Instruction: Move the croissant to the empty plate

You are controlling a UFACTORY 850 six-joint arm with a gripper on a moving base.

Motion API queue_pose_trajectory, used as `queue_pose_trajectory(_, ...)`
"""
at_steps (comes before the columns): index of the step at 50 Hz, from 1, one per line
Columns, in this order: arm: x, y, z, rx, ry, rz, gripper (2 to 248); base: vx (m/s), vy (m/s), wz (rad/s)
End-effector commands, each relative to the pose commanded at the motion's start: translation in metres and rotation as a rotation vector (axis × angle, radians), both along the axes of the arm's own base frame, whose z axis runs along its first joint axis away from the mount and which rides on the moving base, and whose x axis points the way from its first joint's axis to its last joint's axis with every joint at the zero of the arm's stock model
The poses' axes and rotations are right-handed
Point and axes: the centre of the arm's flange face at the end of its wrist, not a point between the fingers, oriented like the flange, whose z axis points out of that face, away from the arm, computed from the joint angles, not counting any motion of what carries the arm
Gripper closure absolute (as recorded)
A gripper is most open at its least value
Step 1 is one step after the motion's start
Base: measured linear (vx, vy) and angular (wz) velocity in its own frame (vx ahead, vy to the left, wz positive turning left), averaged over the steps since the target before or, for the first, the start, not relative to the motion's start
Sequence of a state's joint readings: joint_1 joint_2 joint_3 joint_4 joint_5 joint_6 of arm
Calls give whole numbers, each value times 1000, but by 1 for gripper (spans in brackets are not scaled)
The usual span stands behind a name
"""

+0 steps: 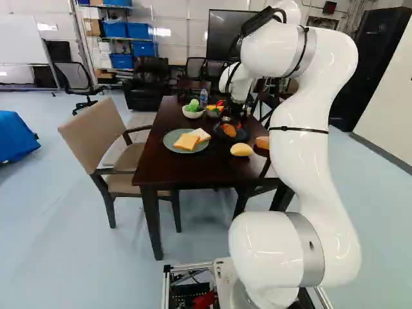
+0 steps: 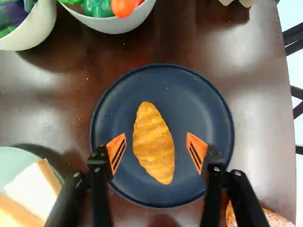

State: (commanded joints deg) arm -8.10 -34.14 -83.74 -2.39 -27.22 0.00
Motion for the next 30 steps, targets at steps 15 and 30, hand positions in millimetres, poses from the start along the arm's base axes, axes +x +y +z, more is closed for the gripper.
queue_pose_trajectory(15, -1, 0, 4, -1, -5, 0, 3, 0, 0, 0)
queue_pose_trajectory(30, -11, 1, 24, -4, -28, -1, 3, 0, 0, 0)
